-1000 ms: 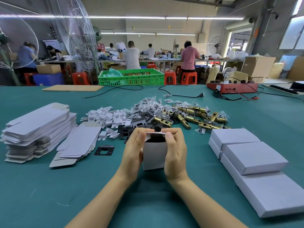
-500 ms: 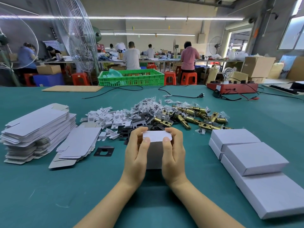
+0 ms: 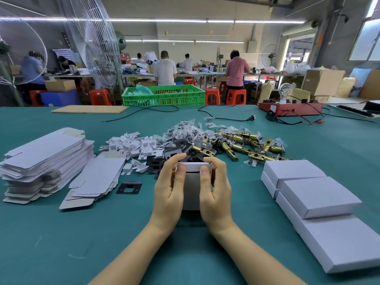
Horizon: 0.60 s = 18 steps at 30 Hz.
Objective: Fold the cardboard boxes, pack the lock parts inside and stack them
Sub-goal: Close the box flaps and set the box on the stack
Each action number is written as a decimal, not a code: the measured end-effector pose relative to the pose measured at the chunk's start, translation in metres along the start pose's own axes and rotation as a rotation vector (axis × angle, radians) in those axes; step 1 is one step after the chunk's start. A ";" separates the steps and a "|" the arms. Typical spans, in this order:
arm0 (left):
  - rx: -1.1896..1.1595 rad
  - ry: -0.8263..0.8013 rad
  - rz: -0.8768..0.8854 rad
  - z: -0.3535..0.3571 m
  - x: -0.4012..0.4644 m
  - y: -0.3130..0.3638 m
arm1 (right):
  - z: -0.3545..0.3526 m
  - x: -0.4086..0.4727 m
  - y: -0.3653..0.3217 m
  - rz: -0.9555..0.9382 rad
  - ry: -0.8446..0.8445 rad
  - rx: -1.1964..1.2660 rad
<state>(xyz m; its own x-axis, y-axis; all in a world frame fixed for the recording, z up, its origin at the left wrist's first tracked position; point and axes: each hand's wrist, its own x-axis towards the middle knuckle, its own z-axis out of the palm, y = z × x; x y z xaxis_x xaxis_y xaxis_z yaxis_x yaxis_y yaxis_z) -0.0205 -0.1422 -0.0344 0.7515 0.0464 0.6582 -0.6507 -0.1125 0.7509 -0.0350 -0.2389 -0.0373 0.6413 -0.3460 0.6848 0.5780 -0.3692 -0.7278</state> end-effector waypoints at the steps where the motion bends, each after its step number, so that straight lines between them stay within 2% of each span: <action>1: -0.004 -0.002 0.011 0.000 0.000 0.000 | 0.000 0.000 0.000 0.001 0.002 0.002; 18: -0.035 -0.034 -0.002 -0.004 0.001 -0.008 | -0.001 0.000 0.003 -0.012 -0.008 0.012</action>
<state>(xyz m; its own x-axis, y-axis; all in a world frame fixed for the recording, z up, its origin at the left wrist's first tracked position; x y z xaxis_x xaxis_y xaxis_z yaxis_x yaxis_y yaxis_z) -0.0150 -0.1377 -0.0401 0.7555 0.0129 0.6550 -0.6523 -0.0775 0.7539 -0.0342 -0.2412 -0.0397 0.6380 -0.3348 0.6935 0.5918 -0.3630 -0.7197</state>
